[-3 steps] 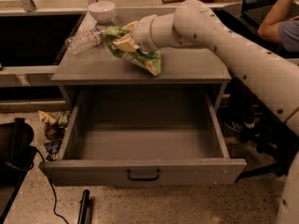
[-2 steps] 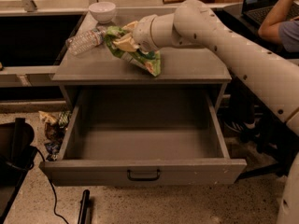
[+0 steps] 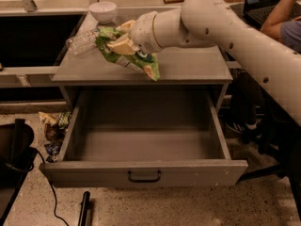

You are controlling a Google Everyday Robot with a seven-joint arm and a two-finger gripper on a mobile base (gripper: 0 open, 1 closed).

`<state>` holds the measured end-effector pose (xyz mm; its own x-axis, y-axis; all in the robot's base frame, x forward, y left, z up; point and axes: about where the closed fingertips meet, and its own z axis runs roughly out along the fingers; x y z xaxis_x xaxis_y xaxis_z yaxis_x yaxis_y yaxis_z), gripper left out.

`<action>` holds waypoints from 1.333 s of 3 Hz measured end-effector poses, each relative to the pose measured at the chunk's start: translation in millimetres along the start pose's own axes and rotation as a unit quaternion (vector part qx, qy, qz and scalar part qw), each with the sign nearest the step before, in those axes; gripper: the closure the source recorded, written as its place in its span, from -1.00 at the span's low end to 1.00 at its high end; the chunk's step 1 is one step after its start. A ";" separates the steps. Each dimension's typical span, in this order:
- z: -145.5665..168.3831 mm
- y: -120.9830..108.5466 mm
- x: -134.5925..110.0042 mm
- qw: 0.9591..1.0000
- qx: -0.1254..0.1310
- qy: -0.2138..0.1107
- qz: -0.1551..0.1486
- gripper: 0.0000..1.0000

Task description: Place green rice chip bag into top drawer

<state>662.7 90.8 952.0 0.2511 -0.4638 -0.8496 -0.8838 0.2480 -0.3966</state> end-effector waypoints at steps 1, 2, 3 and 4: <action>-39.3 46.8 -23.6 0.999 -0.027 0.024 0.002 1.00; -39.3 46.9 -23.5 0.999 -0.027 0.024 0.002 1.00; -43.1 77.2 -15.8 0.998 -0.040 0.044 0.022 1.00; -44.1 126.4 7.9 0.992 -0.057 0.085 0.072 1.00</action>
Offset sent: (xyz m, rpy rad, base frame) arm -0.0531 -0.0106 0.0113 -0.0421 0.0415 0.0223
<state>535.6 80.9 910.5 0.0581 -0.5697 -0.8198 -0.9472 0.2279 -0.2255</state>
